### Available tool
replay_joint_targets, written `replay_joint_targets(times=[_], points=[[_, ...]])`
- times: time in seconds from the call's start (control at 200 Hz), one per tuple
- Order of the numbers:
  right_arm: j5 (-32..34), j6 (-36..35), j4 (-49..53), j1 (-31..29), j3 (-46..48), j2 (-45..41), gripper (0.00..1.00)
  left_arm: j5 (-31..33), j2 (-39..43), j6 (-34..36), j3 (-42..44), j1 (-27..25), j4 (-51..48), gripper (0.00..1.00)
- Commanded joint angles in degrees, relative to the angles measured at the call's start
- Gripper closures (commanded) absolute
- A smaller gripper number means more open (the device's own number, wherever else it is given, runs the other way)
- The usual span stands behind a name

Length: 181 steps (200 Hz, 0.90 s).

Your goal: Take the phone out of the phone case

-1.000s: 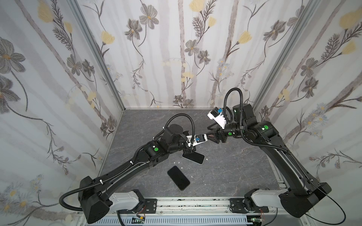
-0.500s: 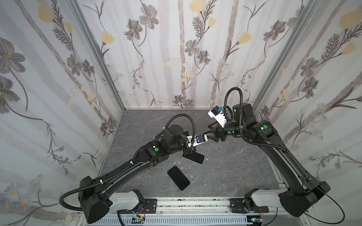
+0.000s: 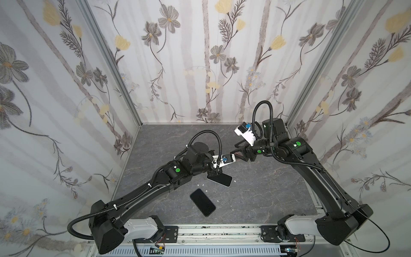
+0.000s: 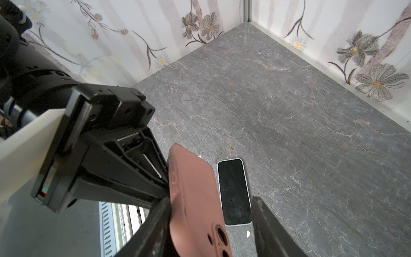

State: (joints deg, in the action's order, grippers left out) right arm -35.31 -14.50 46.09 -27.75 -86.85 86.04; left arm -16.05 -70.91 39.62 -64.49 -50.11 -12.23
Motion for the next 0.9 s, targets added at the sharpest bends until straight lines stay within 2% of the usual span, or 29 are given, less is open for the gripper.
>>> replay_joint_targets(times=[0.0, 0.195, 0.495, 0.665, 0.789, 0.899], points=[[0.67, -3.78, 1.93, -0.04, 0.69, 0.53, 0.45, -2.57, 0.38, -0.06, -0.46, -0.02, 5.99, 1.0], [2.31, -3.6, 1.86, 0.1, 0.85, 0.49, 0.55, -2.75, 0.6, -0.11, -0.46, -0.07, 6.07, 1.0], [-4.36, -3.56, 0.39, 1.34, 1.23, -0.52, 0.78, -3.64, 1.39, -0.82, -0.31, -0.02, 6.07, 1.0], [-5.8, -1.99, -1.72, 2.18, 1.07, -0.87, 0.9, -4.81, 1.31, -1.1, -0.36, -0.04, 6.02, 1.0], [-4.29, -0.05, -4.28, 2.7, 1.23, -1.31, 1.0, -7.25, 1.39, -2.29, -0.37, 0.01, 6.07, 1.0], [0.45, 3.46, -7.54, 3.05, 1.26, -0.84, 1.0, -10.93, 1.22, -3.57, -0.63, 0.0, 6.15, 1.0]])
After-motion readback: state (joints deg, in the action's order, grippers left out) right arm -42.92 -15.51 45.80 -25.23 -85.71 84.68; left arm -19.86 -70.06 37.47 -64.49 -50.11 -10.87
